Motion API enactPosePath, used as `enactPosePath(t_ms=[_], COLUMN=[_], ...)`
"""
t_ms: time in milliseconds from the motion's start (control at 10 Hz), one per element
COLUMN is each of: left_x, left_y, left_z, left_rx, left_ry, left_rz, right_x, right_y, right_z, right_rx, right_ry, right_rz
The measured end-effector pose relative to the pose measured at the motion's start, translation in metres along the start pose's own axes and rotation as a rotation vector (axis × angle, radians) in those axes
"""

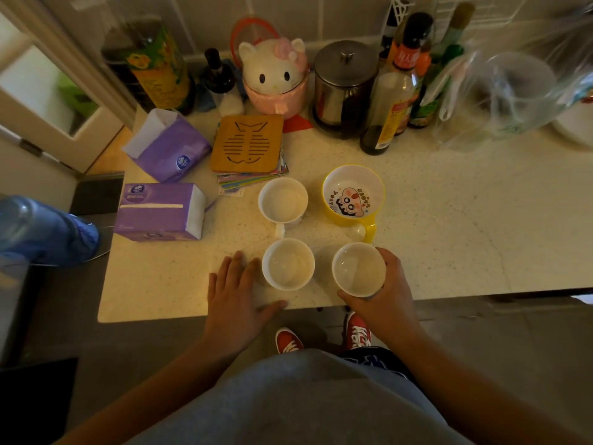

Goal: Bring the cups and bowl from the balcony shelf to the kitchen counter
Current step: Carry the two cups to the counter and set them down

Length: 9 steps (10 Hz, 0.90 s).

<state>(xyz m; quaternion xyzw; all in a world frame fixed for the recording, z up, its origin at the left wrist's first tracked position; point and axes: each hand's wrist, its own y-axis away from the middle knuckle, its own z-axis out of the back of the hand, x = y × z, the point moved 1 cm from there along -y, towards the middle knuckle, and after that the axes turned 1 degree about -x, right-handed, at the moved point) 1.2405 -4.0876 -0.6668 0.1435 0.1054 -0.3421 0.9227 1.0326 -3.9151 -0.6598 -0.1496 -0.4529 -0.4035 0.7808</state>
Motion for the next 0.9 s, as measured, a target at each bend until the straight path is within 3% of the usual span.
enactPosePath(t_ms=[600,800,900], left_x=[0.006,0.004,0.004], left_y=[0.003,0.033,0.051], left_z=[-0.003,-0.005,-0.02], left_rx=[-0.01,-0.108,0.241], left_ry=[-0.021,0.162,0.22], left_rz=[-0.025,-0.079,-0.046], right_x=[-0.003,0.013,0.049], right_y=[-0.001,0.013,0.011], right_z=[-0.005,0.033,0.08], right_rx=[-0.016,-0.002,-0.039], right_ry=[-0.016,-0.076,-0.119], right_rz=[-0.011,-0.071,0.02])
